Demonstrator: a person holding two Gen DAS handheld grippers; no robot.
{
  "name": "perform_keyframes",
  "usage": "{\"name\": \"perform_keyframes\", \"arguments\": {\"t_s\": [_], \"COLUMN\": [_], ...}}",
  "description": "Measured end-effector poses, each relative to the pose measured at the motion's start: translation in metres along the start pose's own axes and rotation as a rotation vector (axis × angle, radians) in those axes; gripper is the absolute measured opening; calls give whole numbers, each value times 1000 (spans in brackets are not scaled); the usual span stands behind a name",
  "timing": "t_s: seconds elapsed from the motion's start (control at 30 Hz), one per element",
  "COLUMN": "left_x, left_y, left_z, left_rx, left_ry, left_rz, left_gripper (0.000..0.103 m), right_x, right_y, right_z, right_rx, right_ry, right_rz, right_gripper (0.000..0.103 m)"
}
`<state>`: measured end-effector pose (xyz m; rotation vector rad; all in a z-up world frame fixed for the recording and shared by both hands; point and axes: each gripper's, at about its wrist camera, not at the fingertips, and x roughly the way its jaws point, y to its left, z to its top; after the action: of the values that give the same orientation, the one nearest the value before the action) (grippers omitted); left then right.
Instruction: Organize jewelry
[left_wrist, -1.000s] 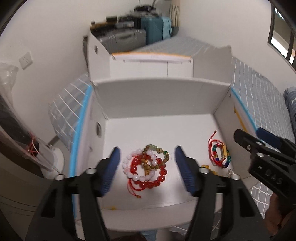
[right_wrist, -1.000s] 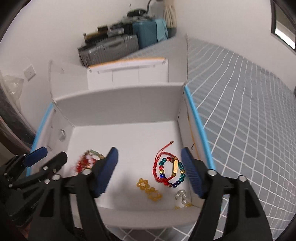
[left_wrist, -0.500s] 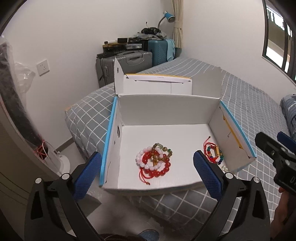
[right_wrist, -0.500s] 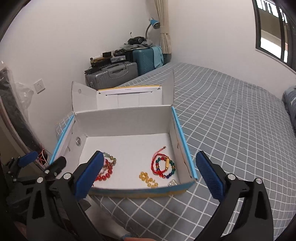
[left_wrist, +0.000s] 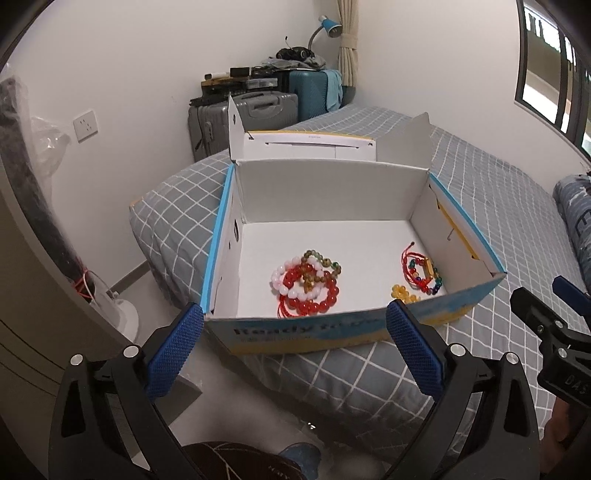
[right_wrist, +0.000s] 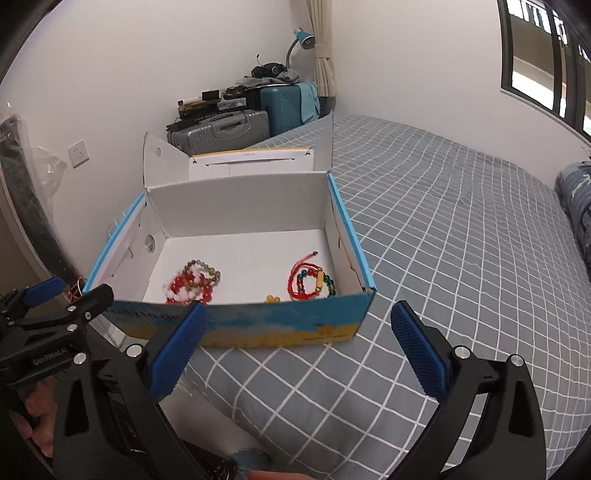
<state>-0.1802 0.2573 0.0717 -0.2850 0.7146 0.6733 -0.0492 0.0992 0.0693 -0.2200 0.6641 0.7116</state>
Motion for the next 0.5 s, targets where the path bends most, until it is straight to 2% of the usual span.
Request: {"name": "perform_keyframes", "arguments": {"t_s": [0.23, 0.5], "left_x": [1, 3], "left_y": [-2, -5], "left_z": [-4, -4], "left_rx": [-7, 10], "left_ry": [8, 9], "left_rz": [-20, -9], "left_gripper": [97, 97], "right_x": [3, 4], "right_y": [-2, -4], "right_z": [-2, -2], "right_rx": [5, 5], "right_ry": [4, 9], "right_rz": [-4, -6], "right_gripper": [95, 95]}}
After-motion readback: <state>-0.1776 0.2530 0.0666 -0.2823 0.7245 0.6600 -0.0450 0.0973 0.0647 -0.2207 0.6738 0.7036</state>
